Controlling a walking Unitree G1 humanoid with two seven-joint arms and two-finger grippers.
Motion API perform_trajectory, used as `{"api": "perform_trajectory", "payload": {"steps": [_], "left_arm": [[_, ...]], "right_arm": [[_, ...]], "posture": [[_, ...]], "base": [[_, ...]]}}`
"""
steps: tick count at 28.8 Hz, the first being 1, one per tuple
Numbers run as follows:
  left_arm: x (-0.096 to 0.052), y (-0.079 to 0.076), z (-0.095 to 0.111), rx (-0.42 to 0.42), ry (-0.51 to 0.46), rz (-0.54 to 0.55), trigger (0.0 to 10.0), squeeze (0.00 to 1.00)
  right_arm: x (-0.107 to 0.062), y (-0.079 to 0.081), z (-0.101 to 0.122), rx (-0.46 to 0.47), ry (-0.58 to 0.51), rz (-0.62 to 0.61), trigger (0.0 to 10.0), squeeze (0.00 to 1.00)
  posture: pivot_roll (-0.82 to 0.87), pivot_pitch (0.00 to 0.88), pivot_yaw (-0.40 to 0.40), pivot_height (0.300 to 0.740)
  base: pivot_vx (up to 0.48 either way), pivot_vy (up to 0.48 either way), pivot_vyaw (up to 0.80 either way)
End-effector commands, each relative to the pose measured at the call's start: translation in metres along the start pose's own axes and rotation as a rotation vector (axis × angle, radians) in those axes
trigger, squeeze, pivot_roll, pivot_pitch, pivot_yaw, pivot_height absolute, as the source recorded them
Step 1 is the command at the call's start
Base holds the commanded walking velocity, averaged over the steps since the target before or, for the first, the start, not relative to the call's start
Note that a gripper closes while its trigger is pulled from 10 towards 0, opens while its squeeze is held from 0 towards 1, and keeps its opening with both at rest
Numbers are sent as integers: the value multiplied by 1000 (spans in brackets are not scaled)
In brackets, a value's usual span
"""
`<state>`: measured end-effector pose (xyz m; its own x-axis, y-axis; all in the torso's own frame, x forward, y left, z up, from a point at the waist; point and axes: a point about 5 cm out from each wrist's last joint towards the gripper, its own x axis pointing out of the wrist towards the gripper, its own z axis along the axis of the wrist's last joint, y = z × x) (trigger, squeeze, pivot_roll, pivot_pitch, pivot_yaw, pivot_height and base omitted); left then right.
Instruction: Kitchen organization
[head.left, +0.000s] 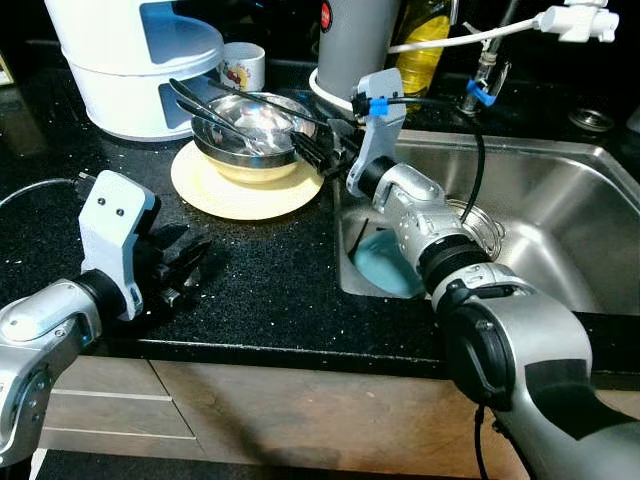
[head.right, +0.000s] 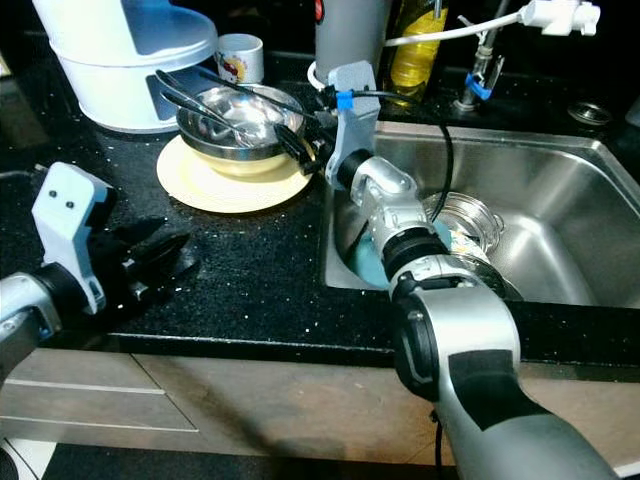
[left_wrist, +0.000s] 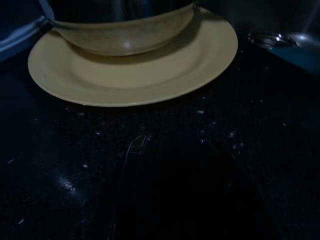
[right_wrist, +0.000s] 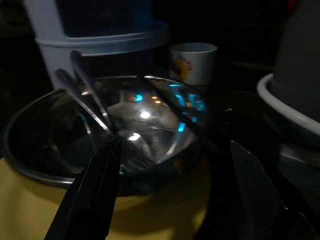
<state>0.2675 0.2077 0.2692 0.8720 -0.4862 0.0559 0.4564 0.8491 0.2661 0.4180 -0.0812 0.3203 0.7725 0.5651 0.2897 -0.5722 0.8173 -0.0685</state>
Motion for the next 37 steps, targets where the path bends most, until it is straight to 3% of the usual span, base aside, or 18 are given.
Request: {"api": "perform_trajectory", "payload": {"steps": [1, 3, 5, 11, 20, 37], "left_arm": [[-3, -2, 3, 9, 4, -18, 10000, 0], [-3, -2, 5, 10, 4, -21, 10000, 0], [-3, -2, 8, 7, -3, -34, 10000, 0], [-2, -3, 8, 3, -2, -46, 10000, 0], [-5, -3, 9, 0, 4, -42, 10000, 0], [-8, -2, 12, 11, 12, -37, 10000, 0]], "right_arm": [[0, -4, 6, 35, -30, -18, 10000, 0], [0, -5, 8, 51, -42, -22, 10000, 0], [0, -7, 20, 141, -115, 6, 10000, 0], [0, -11, 23, 91, -103, -23, 10000, 0], [-1, -12, 14, 100, -59, -67, 10000, 0], [7, 7, 3, 80, -3, -33, 10000, 0]], "posture": [[161, 259, -58, 740], [163, 259, -56, 740], [165, 259, -49, 740], [166, 259, -49, 740], [181, 262, -59, 740], [203, 257, -58, 740]], "base": [[0, 0, 0], [0, 0, 0], [0, 0, 0], [0, 0, 0], [0, 0, 0], [0, 0, 0]]}}
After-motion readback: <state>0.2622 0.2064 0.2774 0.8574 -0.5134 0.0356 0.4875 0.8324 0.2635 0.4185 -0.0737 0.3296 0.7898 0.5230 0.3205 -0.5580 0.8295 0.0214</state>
